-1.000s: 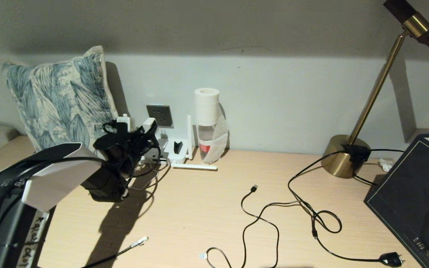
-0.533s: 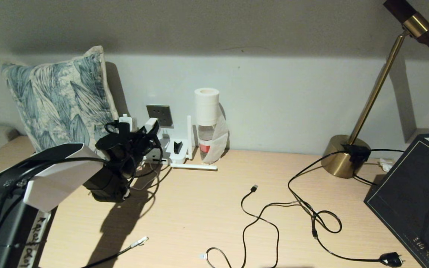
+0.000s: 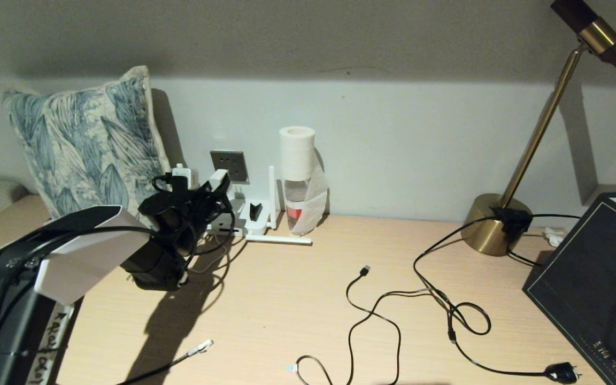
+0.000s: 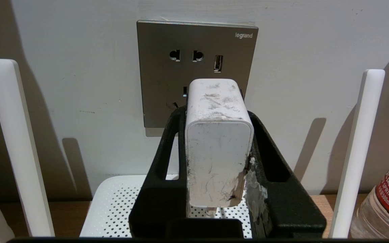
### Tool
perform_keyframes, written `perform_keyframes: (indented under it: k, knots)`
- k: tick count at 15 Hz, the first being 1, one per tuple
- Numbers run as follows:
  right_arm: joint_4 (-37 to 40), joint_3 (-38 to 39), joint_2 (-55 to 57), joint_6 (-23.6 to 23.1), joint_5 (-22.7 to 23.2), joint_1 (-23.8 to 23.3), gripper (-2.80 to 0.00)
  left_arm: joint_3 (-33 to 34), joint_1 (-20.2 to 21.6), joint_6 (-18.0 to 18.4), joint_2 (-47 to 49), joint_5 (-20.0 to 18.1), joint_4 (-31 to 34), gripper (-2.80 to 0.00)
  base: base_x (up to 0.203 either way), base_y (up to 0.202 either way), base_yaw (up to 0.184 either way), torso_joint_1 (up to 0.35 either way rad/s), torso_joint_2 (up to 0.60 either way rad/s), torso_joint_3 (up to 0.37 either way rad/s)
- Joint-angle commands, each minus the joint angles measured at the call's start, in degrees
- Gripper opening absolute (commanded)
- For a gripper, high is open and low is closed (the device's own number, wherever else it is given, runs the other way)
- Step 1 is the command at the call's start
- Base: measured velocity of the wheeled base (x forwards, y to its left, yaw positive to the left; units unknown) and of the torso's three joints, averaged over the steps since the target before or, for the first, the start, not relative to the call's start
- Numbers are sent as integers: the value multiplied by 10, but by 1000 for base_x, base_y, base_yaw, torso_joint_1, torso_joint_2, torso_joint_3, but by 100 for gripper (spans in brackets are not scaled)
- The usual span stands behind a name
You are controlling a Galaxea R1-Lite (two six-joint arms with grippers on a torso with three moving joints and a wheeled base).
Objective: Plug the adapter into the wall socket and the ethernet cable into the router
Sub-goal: Align plug and socket
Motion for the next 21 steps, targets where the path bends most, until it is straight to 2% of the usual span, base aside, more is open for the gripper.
perform_keyframes:
  k: [1, 21]
  knots:
    - [0, 0, 0, 0, 0, 0, -280, 0, 0, 0, -2, 0, -5, -280, 0, 0, 0, 0, 0, 0]
    - [0, 0, 0, 0, 0, 0, -280, -32, -1, 0, 10, -1, 12, -280, 0, 0, 0, 0, 0, 0]
